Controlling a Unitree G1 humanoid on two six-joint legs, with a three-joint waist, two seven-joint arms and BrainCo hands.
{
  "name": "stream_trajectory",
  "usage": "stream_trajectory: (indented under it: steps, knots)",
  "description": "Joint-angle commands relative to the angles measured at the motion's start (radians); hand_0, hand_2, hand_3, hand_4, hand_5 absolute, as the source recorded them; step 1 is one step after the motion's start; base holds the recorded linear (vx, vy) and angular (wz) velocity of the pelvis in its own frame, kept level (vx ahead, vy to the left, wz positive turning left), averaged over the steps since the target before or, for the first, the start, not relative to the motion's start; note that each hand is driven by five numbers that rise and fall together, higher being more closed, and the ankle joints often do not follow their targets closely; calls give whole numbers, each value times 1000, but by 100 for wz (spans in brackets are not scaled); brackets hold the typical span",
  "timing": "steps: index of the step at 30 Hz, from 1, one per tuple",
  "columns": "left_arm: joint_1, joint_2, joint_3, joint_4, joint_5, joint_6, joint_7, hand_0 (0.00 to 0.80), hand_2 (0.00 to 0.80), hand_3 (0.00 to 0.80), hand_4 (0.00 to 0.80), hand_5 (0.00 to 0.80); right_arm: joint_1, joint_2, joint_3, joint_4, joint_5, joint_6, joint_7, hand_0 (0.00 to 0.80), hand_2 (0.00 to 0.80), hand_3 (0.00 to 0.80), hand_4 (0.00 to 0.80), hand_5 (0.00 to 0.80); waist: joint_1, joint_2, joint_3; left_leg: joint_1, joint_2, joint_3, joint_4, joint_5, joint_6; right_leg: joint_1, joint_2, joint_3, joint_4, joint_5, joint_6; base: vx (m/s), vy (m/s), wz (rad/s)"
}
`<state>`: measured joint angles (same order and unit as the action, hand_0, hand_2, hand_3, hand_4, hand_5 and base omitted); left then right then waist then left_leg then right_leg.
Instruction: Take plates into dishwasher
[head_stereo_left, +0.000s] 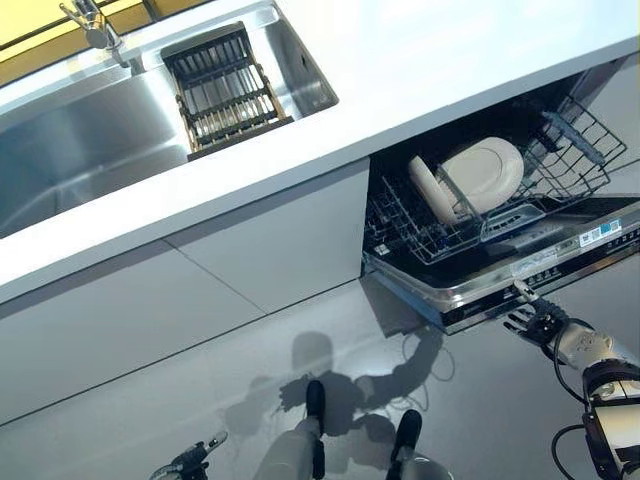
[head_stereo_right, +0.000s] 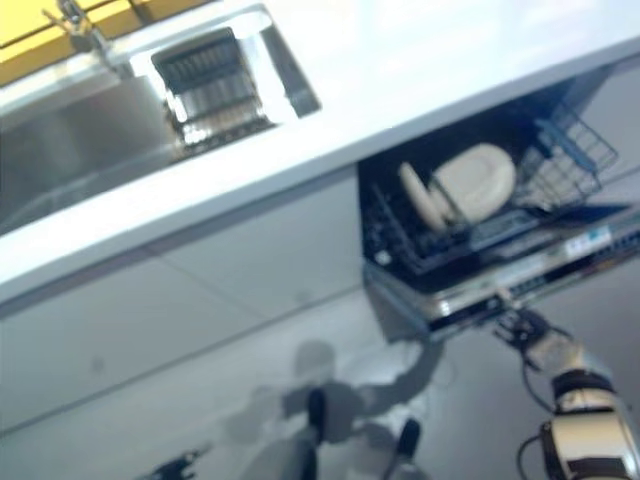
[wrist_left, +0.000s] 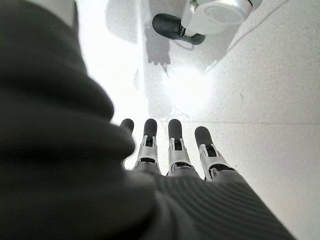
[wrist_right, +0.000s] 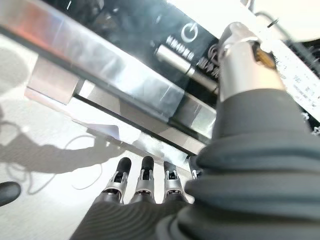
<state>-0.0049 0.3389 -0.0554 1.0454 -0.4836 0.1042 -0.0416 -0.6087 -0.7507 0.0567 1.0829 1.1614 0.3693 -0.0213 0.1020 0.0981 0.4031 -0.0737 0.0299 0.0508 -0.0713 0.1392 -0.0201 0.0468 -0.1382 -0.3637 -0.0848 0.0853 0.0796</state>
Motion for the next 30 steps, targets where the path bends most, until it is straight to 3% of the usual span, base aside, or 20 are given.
stream_trajectory:
  steps: [1, 7, 13, 21, 30]
  knots:
    - [20, 82, -42, 19, 50, -16, 5, 0, 0, 0, 0, 0, -389, 37, 11, -159, 117, -159, 140, 0, 0, 0, 0, 0, 100, -46, -116, 45, -34, -2, 59, -156, 51, -6, -9, -17, 191, -181, -46, 61, 9, 5]
    - [34, 91, -30, 34, 76, -17, 1, 0, 0, 0, 0, 0, -388, 27, 1, -164, 122, -170, 133, 0, 0, 0, 0, 0, 110, -67, -152, 68, -32, -8, 43, -158, 51, 30, -3, -27, 160, -176, -38, 63, 6, 5]
    - [48, 95, -24, 56, 103, -22, -7, 0, 0, 0, 0, 0, -366, 18, -4, -160, 82, -139, 117, 0, 0, 0, 0, 0, 113, -86, -177, 84, -27, -6, 36, -161, 50, 55, 2, -26, 136, -171, -33, 60, -4, 12]
    - [51, 92, -26, 74, 115, -47, -5, 0, 0, 0, 0, 0, -319, 0, -25, -100, 1, -89, 139, 0, 0, 0, 0, 0, 107, -93, -196, 95, -24, -4, 24, -159, 49, 70, 6, -24, 116, -165, -30, 29, 1, 8]
    - [35, 89, -22, 81, 118, -52, 1, 0, 0, 0, 0, 0, -193, 42, -62, -68, -78, -58, 163, 0, 0, 0, 0, 0, 91, -97, -211, 110, -17, 9, 11, -157, 48, 81, 12, -13, 94, -159, -31, 0, 0, 0]
